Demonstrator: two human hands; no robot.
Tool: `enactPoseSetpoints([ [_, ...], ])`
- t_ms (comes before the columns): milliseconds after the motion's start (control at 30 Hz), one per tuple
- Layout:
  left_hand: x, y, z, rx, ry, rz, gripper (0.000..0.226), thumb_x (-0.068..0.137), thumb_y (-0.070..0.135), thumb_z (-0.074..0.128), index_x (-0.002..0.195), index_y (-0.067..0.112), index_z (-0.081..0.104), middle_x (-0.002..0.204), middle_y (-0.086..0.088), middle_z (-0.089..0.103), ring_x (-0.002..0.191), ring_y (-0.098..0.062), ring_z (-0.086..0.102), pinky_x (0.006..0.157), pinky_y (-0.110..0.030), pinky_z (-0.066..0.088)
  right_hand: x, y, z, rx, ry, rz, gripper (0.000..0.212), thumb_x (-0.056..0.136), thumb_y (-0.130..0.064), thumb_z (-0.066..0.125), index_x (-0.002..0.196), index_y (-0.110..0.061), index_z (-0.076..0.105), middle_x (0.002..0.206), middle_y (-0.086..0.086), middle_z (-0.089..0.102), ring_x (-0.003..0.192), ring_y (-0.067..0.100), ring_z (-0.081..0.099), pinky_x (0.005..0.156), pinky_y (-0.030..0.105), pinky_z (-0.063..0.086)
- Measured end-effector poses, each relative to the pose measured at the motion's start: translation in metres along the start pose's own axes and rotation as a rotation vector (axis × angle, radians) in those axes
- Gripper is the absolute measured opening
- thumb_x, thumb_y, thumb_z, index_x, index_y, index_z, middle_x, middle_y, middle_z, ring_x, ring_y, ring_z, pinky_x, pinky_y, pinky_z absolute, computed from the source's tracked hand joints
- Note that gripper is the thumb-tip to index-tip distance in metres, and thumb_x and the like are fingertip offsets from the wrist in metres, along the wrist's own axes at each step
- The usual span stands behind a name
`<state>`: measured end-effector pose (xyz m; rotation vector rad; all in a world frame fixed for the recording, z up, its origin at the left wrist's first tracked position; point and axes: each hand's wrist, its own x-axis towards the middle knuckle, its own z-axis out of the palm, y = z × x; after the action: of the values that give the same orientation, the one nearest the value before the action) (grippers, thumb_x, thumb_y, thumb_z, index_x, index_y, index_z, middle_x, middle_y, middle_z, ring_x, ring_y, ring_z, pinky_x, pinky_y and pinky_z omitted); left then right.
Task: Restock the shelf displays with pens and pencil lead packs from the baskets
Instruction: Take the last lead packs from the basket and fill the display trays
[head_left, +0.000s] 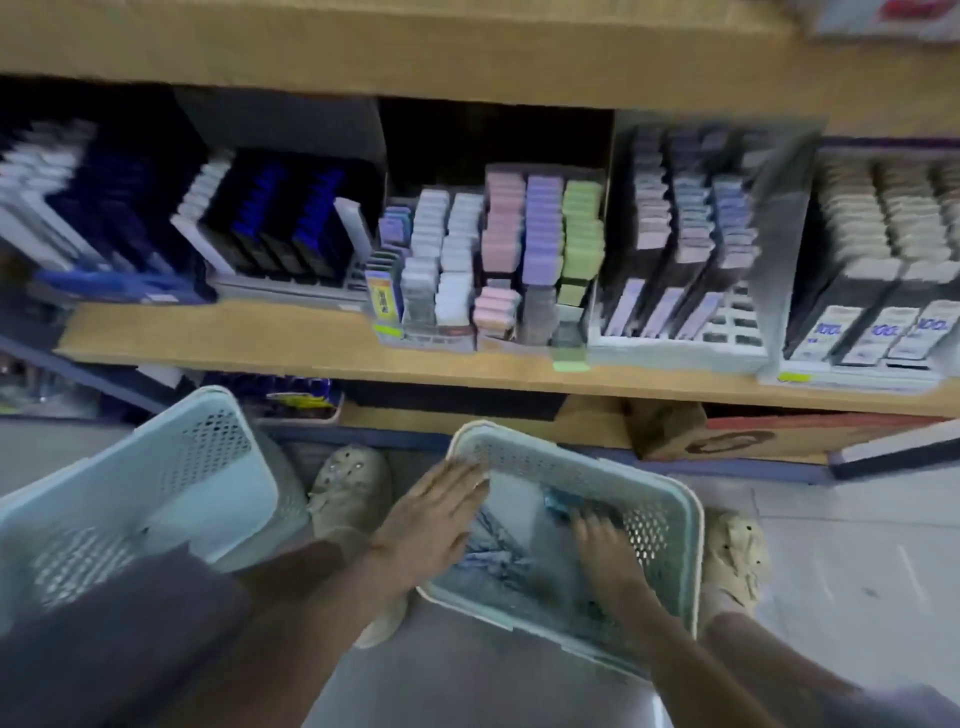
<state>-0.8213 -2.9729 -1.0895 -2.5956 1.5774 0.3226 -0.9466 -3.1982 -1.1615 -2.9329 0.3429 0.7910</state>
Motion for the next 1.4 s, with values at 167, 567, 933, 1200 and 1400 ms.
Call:
enactPoseSetpoints([
  [167, -0.002, -0.011, 0.021, -0.131, 0.066, 0.072, 0.045, 0.087, 0.036, 0.046, 0.119, 0.012, 0.066, 0.141, -0.011, 0.050, 0.133, -0.026, 0.044, 0.109, -0.042, 0.033, 0.035, 0.009, 0.059, -0.005, -0.075, 0.019, 0.049, 0.072, -0.006, 0.043, 0.119, 0.003, 0.047, 0.099, 0.025, 0.069, 0.081, 0.040, 0.069, 0.059, 0.046, 0.057],
  [567, -0.007, -0.002, 0.023, -0.015, 0.155, 0.027, 0.048, 0.078, 0.044, 0.052, 0.110, 0.011, 0.067, 0.116, -0.011, 0.064, 0.109, -0.026, 0.056, 0.107, -0.042, 0.028, 0.044, 0.004, 0.047, -0.050, -0.078, -0.019, 0.057, 0.052, -0.011, 0.081, 0.104, 0.003, 0.064, 0.087, 0.019, 0.068, 0.076, 0.036, 0.062, 0.057, 0.041, 0.055],
  [933, 0.006, -0.024, 0.031, -0.109, 0.174, 0.195, 0.040, 0.087, 0.037, 0.049, 0.116, 0.018, 0.069, 0.142, -0.009, 0.050, 0.138, -0.024, 0.036, 0.116, -0.045, 0.019, 0.041, 0.005, 0.029, -0.164, -0.045, -0.103, 0.059, 0.088, -0.011, 0.055, 0.142, -0.001, 0.032, 0.139, 0.018, 0.041, 0.126, 0.032, 0.041, 0.106, 0.045, 0.031],
  [1200, 0.002, -0.022, 0.030, -0.126, 0.201, 0.174, 0.035, 0.085, 0.033, 0.049, 0.105, 0.016, 0.072, 0.135, -0.013, 0.056, 0.131, -0.028, 0.045, 0.114, -0.046, 0.023, 0.046, -0.005, 0.029, -0.195, -0.065, -0.138, 0.061, 0.089, -0.009, 0.053, 0.143, -0.003, 0.025, 0.142, 0.017, 0.035, 0.130, 0.032, 0.036, 0.106, 0.044, 0.029],
  [1400, 0.002, -0.021, 0.030, -0.162, 0.234, 0.169, 0.033, 0.087, 0.029, 0.046, 0.101, 0.015, 0.072, 0.134, -0.013, 0.056, 0.130, -0.029, 0.047, 0.115, -0.045, 0.023, 0.047, -0.010, 0.030, -0.206, -0.064, -0.170, 0.068, 0.092, -0.012, 0.046, 0.148, -0.001, 0.009, 0.147, 0.017, 0.025, 0.134, 0.032, 0.027, 0.110, 0.041, 0.025],
])
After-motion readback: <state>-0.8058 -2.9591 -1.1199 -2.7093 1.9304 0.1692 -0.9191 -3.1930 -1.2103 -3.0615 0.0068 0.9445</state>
